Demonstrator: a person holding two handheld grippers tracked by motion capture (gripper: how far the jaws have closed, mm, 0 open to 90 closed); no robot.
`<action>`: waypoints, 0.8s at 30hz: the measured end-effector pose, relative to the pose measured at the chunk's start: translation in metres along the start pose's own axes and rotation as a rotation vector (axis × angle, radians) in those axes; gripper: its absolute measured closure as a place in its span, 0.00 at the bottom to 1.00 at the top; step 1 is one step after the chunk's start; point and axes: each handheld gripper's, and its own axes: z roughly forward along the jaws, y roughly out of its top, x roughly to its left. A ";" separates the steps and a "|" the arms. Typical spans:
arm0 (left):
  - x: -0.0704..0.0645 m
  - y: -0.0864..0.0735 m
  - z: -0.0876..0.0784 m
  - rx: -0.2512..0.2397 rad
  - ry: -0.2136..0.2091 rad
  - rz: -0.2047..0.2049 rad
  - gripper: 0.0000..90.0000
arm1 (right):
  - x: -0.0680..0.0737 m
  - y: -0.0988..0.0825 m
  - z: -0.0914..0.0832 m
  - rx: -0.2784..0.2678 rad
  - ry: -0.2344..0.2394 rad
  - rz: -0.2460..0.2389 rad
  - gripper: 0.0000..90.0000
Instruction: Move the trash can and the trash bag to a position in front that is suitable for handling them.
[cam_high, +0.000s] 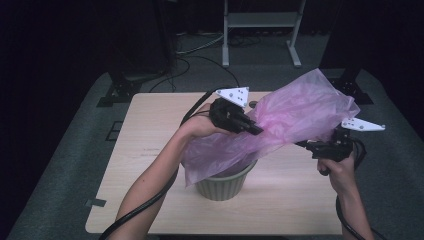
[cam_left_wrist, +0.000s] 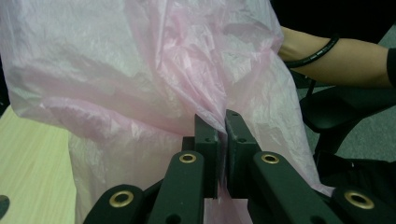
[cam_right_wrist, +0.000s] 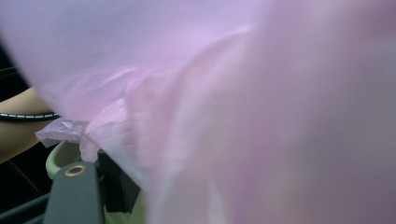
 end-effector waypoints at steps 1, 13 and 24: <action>0.000 0.001 0.001 -0.001 -0.004 0.006 0.95 | 0.001 0.001 0.001 -0.004 0.001 -0.001 0.28; 0.002 0.041 -0.009 -0.051 0.020 0.129 0.96 | 0.000 -0.004 -0.003 -0.016 0.007 0.000 0.28; 0.007 0.001 -0.007 -0.010 -0.019 0.120 0.93 | -0.002 -0.007 0.004 -0.019 0.009 0.004 0.28</action>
